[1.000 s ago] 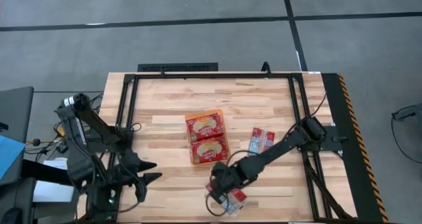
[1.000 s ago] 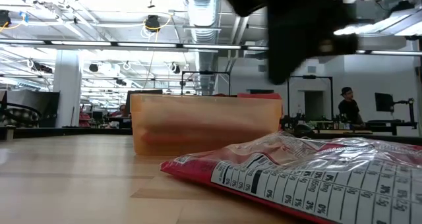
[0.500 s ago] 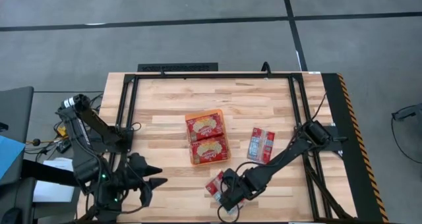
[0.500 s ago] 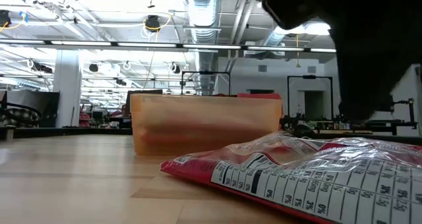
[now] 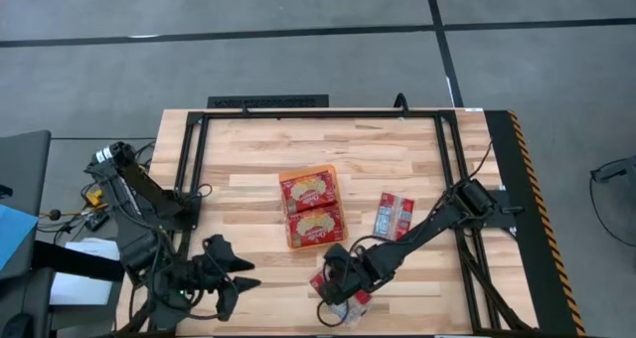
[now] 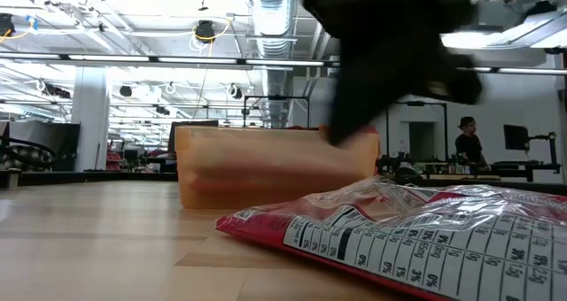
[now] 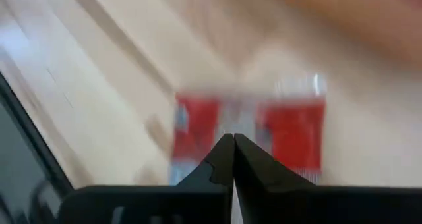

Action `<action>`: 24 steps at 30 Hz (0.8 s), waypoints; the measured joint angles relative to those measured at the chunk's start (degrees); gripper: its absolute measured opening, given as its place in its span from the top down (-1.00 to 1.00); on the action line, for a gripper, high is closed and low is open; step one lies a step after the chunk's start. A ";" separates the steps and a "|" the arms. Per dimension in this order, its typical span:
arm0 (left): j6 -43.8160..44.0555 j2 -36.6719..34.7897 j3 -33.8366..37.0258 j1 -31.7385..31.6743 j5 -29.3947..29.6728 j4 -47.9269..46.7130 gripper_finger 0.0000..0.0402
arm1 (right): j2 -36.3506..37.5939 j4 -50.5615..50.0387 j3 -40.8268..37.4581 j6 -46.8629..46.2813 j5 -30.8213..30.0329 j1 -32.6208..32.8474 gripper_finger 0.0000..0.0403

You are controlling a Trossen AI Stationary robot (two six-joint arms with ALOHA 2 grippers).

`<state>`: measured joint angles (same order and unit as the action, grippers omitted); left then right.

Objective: Sort popcorn bags into baskets
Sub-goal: Put the red popcorn bag into the orange bin

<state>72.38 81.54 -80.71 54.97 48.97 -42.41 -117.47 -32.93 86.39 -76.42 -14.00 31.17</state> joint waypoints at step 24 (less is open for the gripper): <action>-49.21 -4.37 -0.02 -3.16 1.45 45.85 -0.01 | -3.81 -14.41 9.33 -1.78 3.59 7.20 0.91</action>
<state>23.18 77.17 -80.73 51.81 50.42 3.44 -121.28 -47.34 95.72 -78.20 -10.41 38.38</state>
